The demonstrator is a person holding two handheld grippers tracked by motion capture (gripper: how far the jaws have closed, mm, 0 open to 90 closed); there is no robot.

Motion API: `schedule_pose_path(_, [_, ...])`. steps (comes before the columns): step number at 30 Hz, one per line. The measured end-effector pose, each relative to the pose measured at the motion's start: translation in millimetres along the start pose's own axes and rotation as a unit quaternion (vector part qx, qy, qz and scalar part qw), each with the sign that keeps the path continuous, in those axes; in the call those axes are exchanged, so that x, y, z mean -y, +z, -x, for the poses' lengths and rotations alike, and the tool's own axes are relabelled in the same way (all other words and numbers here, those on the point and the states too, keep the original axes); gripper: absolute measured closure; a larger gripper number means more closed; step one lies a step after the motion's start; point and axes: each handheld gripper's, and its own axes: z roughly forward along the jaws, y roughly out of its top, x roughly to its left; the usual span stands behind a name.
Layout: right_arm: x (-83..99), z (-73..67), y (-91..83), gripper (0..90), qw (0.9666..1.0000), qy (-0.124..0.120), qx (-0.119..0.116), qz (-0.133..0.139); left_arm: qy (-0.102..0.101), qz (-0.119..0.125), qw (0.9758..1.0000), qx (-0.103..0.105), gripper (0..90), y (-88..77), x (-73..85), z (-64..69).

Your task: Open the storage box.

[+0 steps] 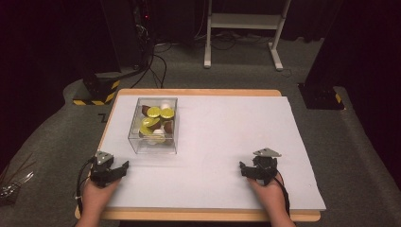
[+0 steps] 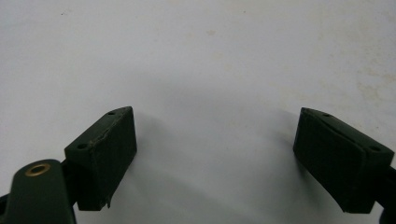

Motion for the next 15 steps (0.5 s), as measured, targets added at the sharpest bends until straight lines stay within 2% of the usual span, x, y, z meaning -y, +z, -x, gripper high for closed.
schedule_pose_path(5, [0.0,0.0,0.0,13.3,1.0000,0.000,0.000,0.000,-0.019,0.015,0.9997,0.010,35.3,-5.5,-4.0,1.4])
schedule_pose_path(10, [0.0,0.0,0.0,13.4,1.0000,0.000,0.000,0.000,-0.016,0.027,0.9993,0.018,35.2,-13.1,-7.6,7.6])
schedule_pose_path(11, [0.0,0.0,0.0,13.3,1.0000,0.000,0.000,0.000,-0.021,0.032,0.9991,0.018,35.2,-13.5,-7.7,9.5])
schedule_pose_path(13, [0.0,0.0,0.0,13.4,1.0000,0.000,0.000,0.000,-0.012,0.030,0.9993,0.021,35.1,-15.8,-8.2,11.5])
schedule_pose_path(15, [0.0,0.0,0.0,13.3,1.0000,0.000,0.000,0.000,-0.012,0.034,0.9991,0.023,34.6,-16.9,-8.0,14.9])
